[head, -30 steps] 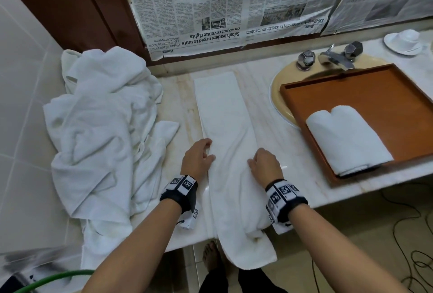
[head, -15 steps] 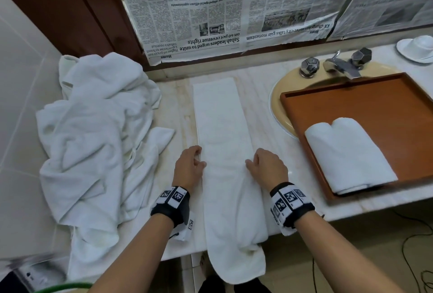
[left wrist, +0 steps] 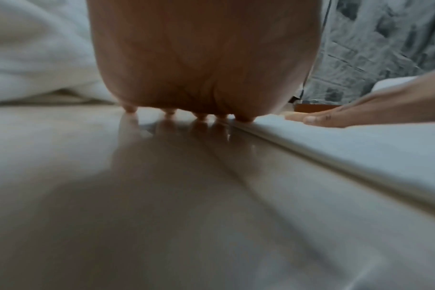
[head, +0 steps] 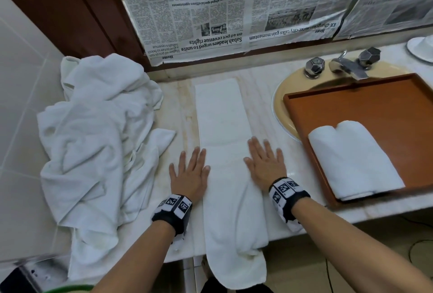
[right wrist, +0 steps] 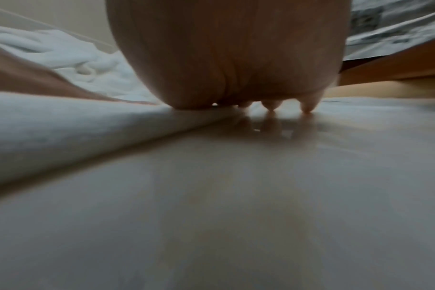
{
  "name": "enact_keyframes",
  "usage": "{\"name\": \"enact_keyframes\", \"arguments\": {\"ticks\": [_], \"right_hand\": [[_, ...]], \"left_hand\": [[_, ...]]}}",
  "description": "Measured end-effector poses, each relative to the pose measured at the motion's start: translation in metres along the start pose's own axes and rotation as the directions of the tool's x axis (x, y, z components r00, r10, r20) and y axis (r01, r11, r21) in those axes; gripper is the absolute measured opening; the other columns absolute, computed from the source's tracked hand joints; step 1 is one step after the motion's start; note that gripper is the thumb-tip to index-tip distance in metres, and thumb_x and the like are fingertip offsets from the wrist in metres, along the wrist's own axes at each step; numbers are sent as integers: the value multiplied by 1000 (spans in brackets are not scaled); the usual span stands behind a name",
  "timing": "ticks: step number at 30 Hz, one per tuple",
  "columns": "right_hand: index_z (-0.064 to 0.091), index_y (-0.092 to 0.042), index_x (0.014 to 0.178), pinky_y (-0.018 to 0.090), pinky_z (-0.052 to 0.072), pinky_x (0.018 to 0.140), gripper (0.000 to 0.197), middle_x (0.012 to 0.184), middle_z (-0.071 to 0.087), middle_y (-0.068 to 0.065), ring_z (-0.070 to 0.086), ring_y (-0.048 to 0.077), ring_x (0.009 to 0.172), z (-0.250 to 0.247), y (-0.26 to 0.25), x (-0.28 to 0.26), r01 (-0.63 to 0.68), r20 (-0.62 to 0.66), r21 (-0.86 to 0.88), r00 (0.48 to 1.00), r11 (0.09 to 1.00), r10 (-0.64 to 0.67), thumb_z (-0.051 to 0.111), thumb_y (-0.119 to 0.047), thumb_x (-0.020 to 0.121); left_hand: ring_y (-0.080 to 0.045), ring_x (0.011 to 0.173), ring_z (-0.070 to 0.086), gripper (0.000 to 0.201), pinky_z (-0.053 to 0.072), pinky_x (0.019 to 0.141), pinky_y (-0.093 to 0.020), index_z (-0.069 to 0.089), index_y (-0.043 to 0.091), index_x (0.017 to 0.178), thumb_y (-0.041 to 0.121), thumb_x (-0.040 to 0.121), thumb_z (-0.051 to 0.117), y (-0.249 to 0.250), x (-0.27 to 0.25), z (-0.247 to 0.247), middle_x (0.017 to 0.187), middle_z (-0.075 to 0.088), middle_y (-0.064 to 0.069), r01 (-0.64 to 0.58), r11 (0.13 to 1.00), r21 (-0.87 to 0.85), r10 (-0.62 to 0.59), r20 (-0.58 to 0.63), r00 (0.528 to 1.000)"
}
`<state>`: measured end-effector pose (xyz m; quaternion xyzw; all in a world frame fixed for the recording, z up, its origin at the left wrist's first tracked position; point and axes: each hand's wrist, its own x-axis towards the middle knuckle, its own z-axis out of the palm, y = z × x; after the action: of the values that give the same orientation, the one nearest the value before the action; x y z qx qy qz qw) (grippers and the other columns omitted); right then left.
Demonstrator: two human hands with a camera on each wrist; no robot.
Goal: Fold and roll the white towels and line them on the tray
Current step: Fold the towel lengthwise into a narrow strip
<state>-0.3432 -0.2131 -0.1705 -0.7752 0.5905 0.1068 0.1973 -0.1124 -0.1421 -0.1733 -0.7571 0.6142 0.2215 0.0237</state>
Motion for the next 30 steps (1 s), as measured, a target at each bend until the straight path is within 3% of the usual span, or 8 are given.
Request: {"name": "enact_keyframes", "arguments": {"ticks": [2, 7, 12, 16, 20, 22, 25, 30], "right_hand": [[-13, -26, 156, 50, -5, 121, 59, 160, -21, -13, -18, 17, 149, -3, 2, -10, -43, -25, 28, 999, 999, 44, 6, -45, 104], [-16, -33, 154, 48, -7, 121, 67, 158, -26, -17, -25, 13, 146, 22, -25, -49, 291, 31, -24, 956, 956, -291, -10, -56, 91], [-21, -35, 152, 50, -6, 120, 69, 154, -30, -21, -21, 12, 147, 26, -7, -47, 135, 11, -60, 991, 989, -135, -16, -58, 88], [-19, -30, 154, 51, -3, 120, 59, 159, -25, -17, -18, 19, 150, 14, 8, -50, -25, 15, -39, 1000, 999, 25, -3, -50, 100], [-7, -27, 156, 48, -4, 120, 67, 161, -15, -14, -13, 18, 150, 17, -19, -70, 140, -101, 31, 985, 990, -136, -5, -52, 93], [-10, -31, 155, 50, -2, 121, 60, 159, -18, -17, -16, 15, 149, 33, -29, -76, 235, -28, 24, 972, 972, -234, 3, -53, 100], [5, -31, 157, 58, 20, 117, 61, 162, -7, -15, 1, 17, 151, 39, -25, -83, 172, -11, -29, 985, 985, -173, -1, -54, 101], [-21, -35, 152, 52, 1, 119, 72, 157, -27, -19, -19, 17, 148, 31, 10, -82, 13, -4, -36, 1000, 999, -13, -20, -56, 84]], "left_hand": [[-21, 151, -16, 55, -5, 119, -58, -11, 47, 154, 53, 103, 11, 2, -5, -4, 160, -19, 25, -10, 999, -31, 11, 9, 1000], [-21, 151, -20, 63, -7, 117, -59, -14, 52, 151, 65, 89, -6, 17, -24, 4, 158, -23, 28, -132, 990, 42, 130, 51, 990], [-17, 149, -23, 61, -13, 117, -59, -17, 49, 151, 66, 97, 6, 10, -26, 7, 156, -25, 31, -75, 996, 49, 73, 54, 996], [-19, 150, -21, 61, -11, 117, -60, -14, 45, 153, 63, 99, 9, 9, -27, 4, 158, -23, 29, -53, 998, 18, 52, 55, 997], [-21, 149, -23, 60, -12, 116, -59, -13, 47, 153, 61, 100, 12, 26, -44, 8, 159, -23, 25, -76, 997, -29, 77, 39, 996], [-20, 149, -26, 60, -14, 117, -59, -16, 47, 152, 61, 100, 11, 34, -53, 16, 158, -27, 24, -116, 993, -2, 116, 79, 990], [-16, 148, -27, 60, -14, 117, -58, -21, 50, 149, 64, 99, 8, 31, -57, 23, 155, -32, 25, -124, 992, 36, 121, 73, 990], [-13, 148, -25, 60, -14, 117, -57, -20, 49, 150, 64, 99, 8, 18, -57, 22, 155, -30, 28, -95, 995, 32, 92, 71, 993]]}}
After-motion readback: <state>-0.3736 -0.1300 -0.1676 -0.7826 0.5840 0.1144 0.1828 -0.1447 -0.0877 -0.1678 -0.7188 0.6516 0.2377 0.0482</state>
